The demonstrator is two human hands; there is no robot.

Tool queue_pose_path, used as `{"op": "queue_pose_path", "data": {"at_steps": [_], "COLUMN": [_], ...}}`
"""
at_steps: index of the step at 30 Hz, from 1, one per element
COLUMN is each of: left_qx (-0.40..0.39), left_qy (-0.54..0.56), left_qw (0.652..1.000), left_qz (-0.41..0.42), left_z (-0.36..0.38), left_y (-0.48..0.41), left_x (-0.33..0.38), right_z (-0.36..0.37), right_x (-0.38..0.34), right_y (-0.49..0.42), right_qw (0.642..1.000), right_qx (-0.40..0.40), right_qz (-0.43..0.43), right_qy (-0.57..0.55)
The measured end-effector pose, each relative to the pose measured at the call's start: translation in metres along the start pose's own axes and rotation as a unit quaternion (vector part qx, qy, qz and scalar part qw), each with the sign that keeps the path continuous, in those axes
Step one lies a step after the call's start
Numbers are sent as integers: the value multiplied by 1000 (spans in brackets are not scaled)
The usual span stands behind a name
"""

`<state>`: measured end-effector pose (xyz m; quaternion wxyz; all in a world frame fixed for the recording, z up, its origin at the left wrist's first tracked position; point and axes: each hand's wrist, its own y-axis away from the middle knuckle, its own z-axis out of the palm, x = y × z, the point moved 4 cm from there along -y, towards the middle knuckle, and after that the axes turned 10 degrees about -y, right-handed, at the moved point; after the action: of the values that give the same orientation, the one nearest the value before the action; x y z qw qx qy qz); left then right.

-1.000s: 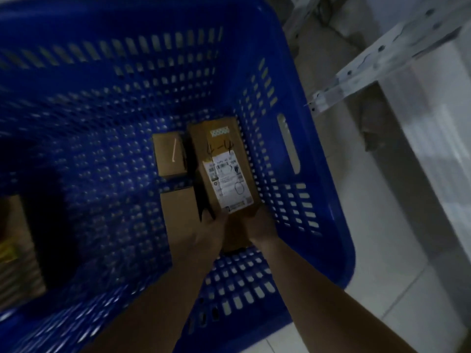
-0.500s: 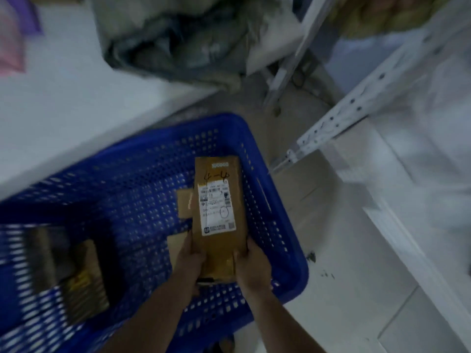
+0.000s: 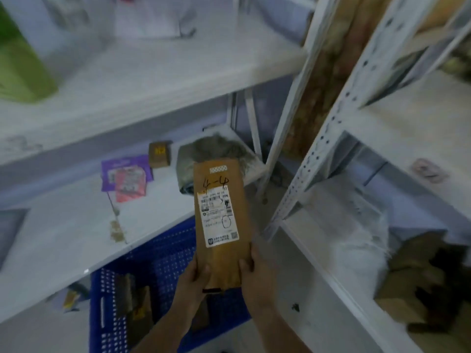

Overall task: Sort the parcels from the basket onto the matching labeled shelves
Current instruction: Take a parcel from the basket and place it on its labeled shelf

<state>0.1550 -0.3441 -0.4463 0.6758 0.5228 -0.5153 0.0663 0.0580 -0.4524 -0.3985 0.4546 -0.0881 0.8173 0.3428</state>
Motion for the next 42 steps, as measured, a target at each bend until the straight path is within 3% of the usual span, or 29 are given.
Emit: {"op": "queue_pose_path", "data": {"at_steps": [3,7,12,15,19,24,28,34,42], "left_qx": [-38,-87,-150,-172,-199,-253,-239,-329,-369], "left_qy": [-52,-34,-55,-98,-108,-155,-152,-105,-97], "left_qw": [991,968,922,871,796,691,684,639,603], "left_qz": [118,231,354,450,561,659,673,687,700], "left_z": [-4,-21,-29,-19,-1,19,42,100,166], "left_y": [67,168,309,403,526,645,705,778,845], "left_x": [38,71,130,190,264,317,324,287,252], "right_z": [-24,-59,-117,-172,-243,-307,-350,-415,-479], "right_x": [-32,-66,-118,-167,-231,-268,-269,-222,-167], "right_y": [65,174,317,397,502,607,662,723,782], "right_qw": [997,981,956,922,844,767,752,735,719], "right_qx": [44,112,176,218,333,384,398,454,508], "right_qz": [-57,-147,-229,-303,-415,-507,-520,-494,-459], "right_qy": [-33,-64,-58,-104,-70,-77,-76,-103,-114]}}
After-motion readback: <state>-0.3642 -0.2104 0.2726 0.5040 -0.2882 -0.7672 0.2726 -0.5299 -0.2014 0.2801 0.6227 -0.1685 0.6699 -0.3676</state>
